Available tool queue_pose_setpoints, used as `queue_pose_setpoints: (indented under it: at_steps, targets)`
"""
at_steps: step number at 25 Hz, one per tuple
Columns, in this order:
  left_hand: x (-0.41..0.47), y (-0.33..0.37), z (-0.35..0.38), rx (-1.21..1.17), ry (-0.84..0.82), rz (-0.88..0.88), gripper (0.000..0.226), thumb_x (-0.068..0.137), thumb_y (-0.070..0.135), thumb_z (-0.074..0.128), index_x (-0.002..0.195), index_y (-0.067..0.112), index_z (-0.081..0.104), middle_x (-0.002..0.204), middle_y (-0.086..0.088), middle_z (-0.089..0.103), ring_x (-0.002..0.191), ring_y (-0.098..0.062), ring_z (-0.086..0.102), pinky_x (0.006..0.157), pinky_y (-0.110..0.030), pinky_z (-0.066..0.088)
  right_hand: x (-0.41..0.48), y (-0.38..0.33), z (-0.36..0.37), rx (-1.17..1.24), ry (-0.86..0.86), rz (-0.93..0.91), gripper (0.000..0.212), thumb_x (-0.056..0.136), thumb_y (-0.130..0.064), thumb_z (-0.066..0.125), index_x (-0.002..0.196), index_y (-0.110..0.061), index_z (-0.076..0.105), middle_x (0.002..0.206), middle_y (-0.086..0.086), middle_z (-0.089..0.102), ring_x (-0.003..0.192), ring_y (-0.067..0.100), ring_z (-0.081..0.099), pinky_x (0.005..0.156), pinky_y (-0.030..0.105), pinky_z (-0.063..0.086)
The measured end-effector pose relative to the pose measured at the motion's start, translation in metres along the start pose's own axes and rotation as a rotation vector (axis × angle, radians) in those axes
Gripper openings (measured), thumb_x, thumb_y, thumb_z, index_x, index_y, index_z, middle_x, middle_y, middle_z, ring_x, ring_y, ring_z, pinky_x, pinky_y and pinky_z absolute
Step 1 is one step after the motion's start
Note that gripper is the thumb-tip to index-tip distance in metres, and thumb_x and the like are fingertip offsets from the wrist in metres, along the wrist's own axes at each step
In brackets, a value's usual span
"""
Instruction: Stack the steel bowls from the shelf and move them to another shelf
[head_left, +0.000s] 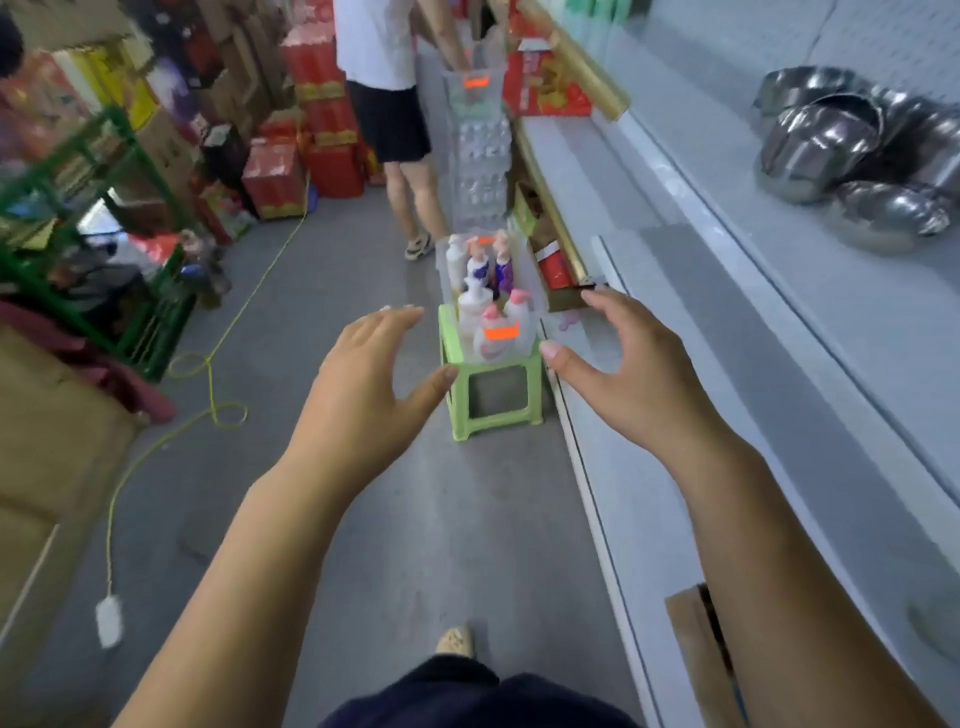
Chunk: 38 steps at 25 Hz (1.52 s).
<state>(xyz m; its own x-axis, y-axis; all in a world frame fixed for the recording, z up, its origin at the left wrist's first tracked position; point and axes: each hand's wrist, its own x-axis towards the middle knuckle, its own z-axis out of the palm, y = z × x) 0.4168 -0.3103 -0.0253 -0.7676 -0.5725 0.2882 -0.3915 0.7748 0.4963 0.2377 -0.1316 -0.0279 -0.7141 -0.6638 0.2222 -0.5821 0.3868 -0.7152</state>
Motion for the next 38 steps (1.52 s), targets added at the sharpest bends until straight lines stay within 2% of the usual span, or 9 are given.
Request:
queue_pose_setpoints:
  at_steps: [4,8,16,20,24,28,32,35,38]
  targets:
    - [0.099,0.009,0.005,-0.043,-0.041,0.208,0.058,0.095,0.042,0.068,0.145,0.021,0.051,0.146,0.003,0.055,0.14,-0.014,0.04,0.105,-0.021,0.029,0.046,0.013,-0.006,-0.101,0.157,0.114,0.065,0.096,-0.04,0.072,0.152,-0.016,0.048,0.161,-0.001,0.045,0.148,0.018,0.041,0.108,0.015,0.025]
    - [0.161,0.032,0.045,-0.167,-0.148,0.336,0.055,0.094,0.042,0.068,0.143,0.023,0.052,0.14,0.005,0.057,0.13,-0.012,0.046,0.095,-0.02,0.031,0.06,0.044,-0.035,-0.151,0.233,0.27,0.065,0.1,-0.041,0.067,0.157,-0.021,0.042,0.164,-0.006,0.038,0.152,0.013,0.034,0.114,0.019,0.024]
    - [0.266,0.113,0.141,-0.267,-0.262,0.496,0.064,0.093,0.049,0.066,0.149,0.023,0.046,0.147,0.002,0.055,0.14,-0.016,0.044,0.104,-0.022,0.031,0.113,0.119,-0.101,-0.145,0.481,0.434,0.071,0.099,-0.04,0.069,0.159,-0.022,0.037,0.164,-0.005,0.037,0.152,0.014,0.033,0.113,0.02,0.026]
    - [0.309,0.149,0.183,-0.348,-0.34,0.508,0.069,0.092,0.053,0.065,0.151,0.027,0.042,0.149,0.004,0.052,0.143,-0.014,0.042,0.106,-0.023,0.03,0.135,0.162,-0.131,-0.114,0.655,0.56,0.088,0.097,-0.041,0.071,0.166,-0.023,0.017,0.173,0.001,0.018,0.158,0.018,0.02,0.118,0.028,0.024]
    - [0.337,0.171,0.23,-0.519,-0.476,0.4,0.085,0.085,0.06,0.071,0.155,0.033,0.032,0.158,0.008,0.041,0.142,-0.012,0.042,0.111,-0.031,0.038,0.148,0.208,-0.149,-0.072,0.697,0.699,0.097,0.091,-0.051,0.074,0.165,-0.021,0.019,0.173,0.005,0.016,0.16,0.023,0.018,0.127,0.046,0.026]
    - [0.369,0.196,0.273,-0.616,-0.583,0.371,0.1,0.082,0.057,0.076,0.159,0.031,0.017,0.166,0.007,0.024,0.147,-0.013,0.035,0.112,-0.031,0.037,0.161,0.23,-0.157,0.081,0.729,0.737,0.115,0.084,-0.053,0.082,0.166,-0.026,0.006,0.174,-0.003,0.013,0.157,0.019,0.023,0.124,0.037,0.028]
    - [0.41,0.226,0.307,-0.633,-0.523,0.419,0.104,0.08,0.054,0.081,0.159,0.031,0.016,0.167,0.005,0.016,0.154,-0.017,0.021,0.123,-0.041,0.028,0.181,0.243,-0.16,0.135,0.782,0.735,0.133,0.073,-0.05,0.092,0.165,-0.032,-0.003,0.173,-0.005,0.012,0.153,0.013,0.027,0.122,0.033,0.03]
    - [0.435,0.241,0.328,-0.691,-0.511,0.485,0.095,0.078,0.047,0.085,0.153,0.03,0.03,0.16,0.003,0.027,0.148,-0.013,0.028,0.117,-0.028,0.031,0.193,0.251,-0.154,0.12,0.844,0.73,0.138,0.065,-0.061,0.092,0.164,-0.038,-0.002,0.171,-0.006,0.017,0.155,0.015,0.028,0.126,0.043,0.034]
    - [0.447,0.246,0.341,-0.761,-0.458,0.526,0.077,0.075,0.04,0.089,0.139,0.032,0.046,0.137,0.012,0.048,0.12,-0.001,0.047,0.094,0.0,0.033,0.202,0.257,-0.148,0.117,0.926,0.734,0.132,0.06,-0.073,0.087,0.159,-0.047,0.004,0.168,-0.007,0.026,0.151,0.014,0.037,0.12,0.043,0.042]
